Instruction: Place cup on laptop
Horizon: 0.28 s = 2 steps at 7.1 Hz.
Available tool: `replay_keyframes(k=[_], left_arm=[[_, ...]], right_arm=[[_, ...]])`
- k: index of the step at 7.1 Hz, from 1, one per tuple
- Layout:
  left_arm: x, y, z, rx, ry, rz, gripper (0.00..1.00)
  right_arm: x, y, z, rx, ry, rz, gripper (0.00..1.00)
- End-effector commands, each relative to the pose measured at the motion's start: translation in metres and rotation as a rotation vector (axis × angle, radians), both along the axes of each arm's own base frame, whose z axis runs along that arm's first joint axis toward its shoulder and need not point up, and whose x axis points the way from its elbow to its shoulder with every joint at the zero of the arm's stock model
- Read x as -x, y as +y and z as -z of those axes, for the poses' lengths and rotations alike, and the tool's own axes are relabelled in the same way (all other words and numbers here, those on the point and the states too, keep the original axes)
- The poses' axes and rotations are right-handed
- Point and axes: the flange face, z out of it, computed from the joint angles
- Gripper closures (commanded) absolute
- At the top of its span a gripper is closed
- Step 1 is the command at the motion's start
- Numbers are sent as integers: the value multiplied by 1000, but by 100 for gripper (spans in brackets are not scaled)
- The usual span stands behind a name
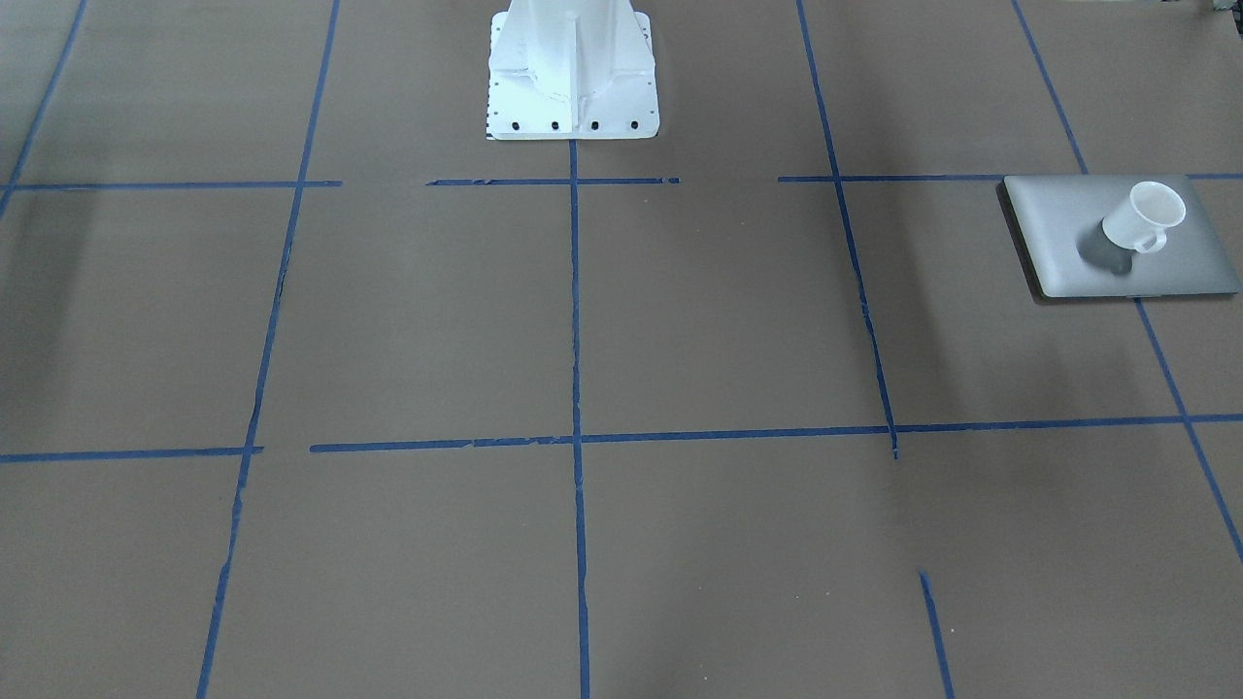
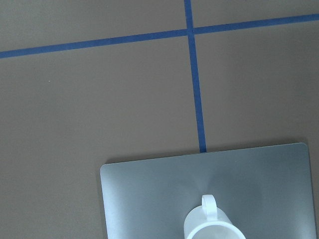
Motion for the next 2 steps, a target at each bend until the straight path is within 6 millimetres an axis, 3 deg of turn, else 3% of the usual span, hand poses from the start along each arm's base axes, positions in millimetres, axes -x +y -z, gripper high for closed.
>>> replay_keyframes(k=[1,2], left_arm=[[0,-1,0,0,0,-1,0],[0,0,-1,3,1,1,0]], right_arm=[[0,0,0,0,0,0,0],[0,0,0,0,2,0,0]])
